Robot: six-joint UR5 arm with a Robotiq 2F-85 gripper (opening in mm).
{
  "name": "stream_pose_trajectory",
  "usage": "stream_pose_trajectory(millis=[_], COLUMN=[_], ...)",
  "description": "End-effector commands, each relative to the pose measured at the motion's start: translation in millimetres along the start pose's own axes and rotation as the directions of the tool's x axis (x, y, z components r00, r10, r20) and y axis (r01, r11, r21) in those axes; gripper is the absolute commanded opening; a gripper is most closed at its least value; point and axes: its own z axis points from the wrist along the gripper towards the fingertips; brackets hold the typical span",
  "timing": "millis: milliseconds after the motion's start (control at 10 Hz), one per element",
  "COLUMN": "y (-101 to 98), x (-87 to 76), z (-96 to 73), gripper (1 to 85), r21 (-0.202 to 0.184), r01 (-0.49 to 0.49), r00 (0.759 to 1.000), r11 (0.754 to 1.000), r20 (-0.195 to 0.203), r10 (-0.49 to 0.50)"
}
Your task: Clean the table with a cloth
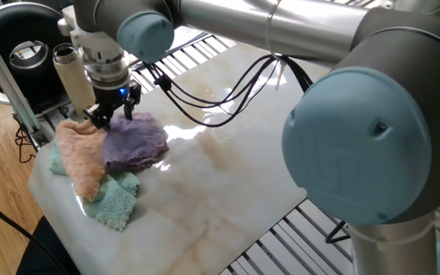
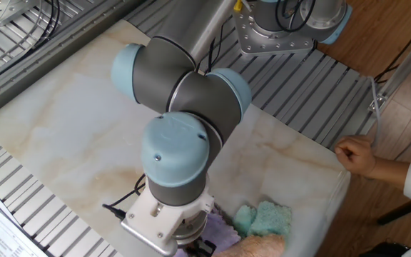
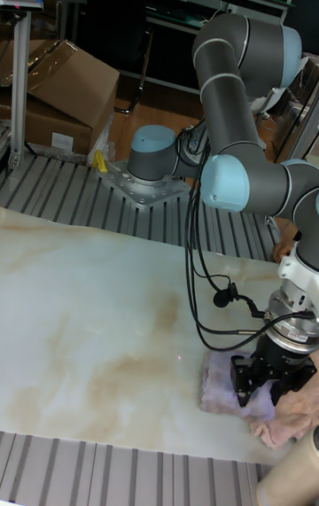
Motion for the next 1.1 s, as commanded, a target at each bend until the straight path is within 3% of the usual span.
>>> stream_pose_trajectory(millis=[0, 200, 500, 700, 1000], y=[-4.3, -2.7, -2.6, 2.9, -2.8], x=[4.4, 10.0, 33.5, 36.3, 38.5], z=[-5.2, -26.2, -64.7, -65.5, -65.1], gripper=[1.3, 1.3, 1.3, 1.3, 1.3], r21=[0.002, -0.031, -0.103, -0.122, -0.098], r01=[-0.021, 0.015, 0.038, 0.002, -0.03], r00=[1.0, 1.0, 0.997, 0.997, 0.996], r11=[1.0, 0.999, 0.994, 0.992, 0.995], r20=[-0.005, -0.011, -0.057, -0.071, -0.083], r10=[0.021, -0.016, -0.044, -0.011, 0.022])
